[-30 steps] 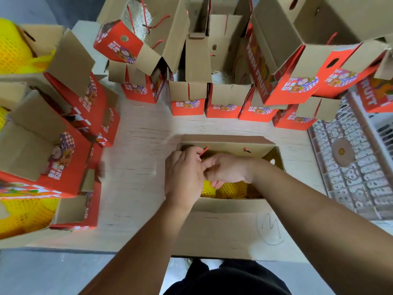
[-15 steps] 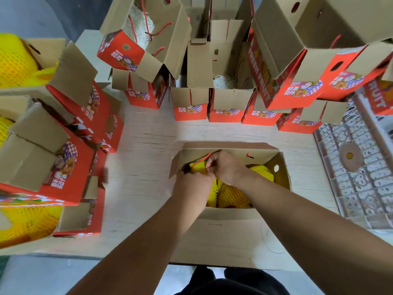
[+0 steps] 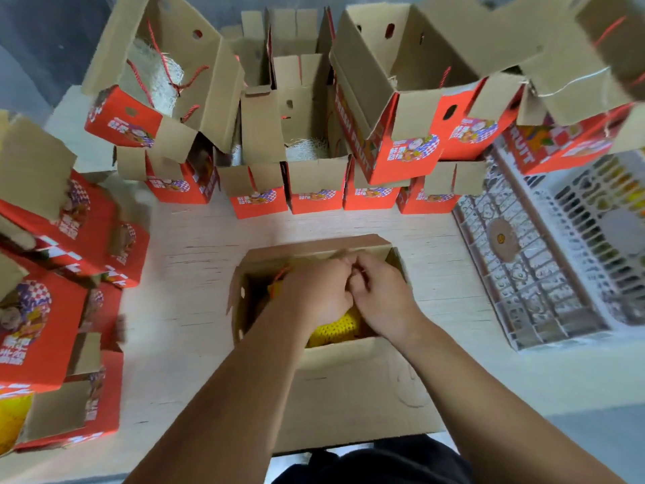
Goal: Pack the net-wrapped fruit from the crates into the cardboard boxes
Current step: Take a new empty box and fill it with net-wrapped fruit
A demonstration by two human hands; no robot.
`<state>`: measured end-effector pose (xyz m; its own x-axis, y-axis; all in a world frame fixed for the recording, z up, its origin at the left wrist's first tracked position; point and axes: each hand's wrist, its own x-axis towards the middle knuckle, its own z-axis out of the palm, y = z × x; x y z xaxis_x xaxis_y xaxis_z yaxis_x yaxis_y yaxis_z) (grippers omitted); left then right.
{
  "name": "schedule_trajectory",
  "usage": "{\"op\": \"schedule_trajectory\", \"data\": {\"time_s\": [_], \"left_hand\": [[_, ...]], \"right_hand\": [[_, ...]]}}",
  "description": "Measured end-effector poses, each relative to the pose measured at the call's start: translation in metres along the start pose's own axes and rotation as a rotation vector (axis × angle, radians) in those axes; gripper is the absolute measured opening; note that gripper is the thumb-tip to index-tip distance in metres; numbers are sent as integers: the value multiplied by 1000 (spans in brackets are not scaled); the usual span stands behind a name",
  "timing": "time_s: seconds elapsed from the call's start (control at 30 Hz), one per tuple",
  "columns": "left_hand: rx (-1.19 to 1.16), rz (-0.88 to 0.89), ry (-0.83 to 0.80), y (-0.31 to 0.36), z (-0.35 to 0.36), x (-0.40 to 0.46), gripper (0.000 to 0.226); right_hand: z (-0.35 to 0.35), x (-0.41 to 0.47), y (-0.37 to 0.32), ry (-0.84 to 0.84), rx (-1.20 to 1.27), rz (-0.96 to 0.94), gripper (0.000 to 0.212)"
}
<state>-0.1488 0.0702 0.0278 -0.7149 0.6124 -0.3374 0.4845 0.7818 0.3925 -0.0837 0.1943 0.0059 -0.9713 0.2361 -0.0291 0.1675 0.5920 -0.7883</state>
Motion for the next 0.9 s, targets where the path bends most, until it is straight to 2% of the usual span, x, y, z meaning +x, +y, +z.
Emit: {"op": "schedule_trajectory", "data": {"time_s": [0.1,0.23,0.47,0.6,0.73,0.83,0.9], "left_hand": [[-148,132,113,61,0,15,26],[-354,236,163,153,24,49,22],[-524,411,167,341,92,130,27],[-540,491,152,460,129,185,24],[-476,548,138,551,158,237,20],[-355,575,187,601,170,274,14],[-285,594,204,627,174,297,15]], "right_hand": [[-54,-5,19,184,50,27,26],[-133,-19,63,381,121,79,25],[-294,-51,189,615,204,203,18],[-391,-61,272,724,245,247,19],[-471,-64,340,771,218,282,14],[-524,-60,384,791,89,316,8],[-562,-56,414,801,-150,350,15]]}}
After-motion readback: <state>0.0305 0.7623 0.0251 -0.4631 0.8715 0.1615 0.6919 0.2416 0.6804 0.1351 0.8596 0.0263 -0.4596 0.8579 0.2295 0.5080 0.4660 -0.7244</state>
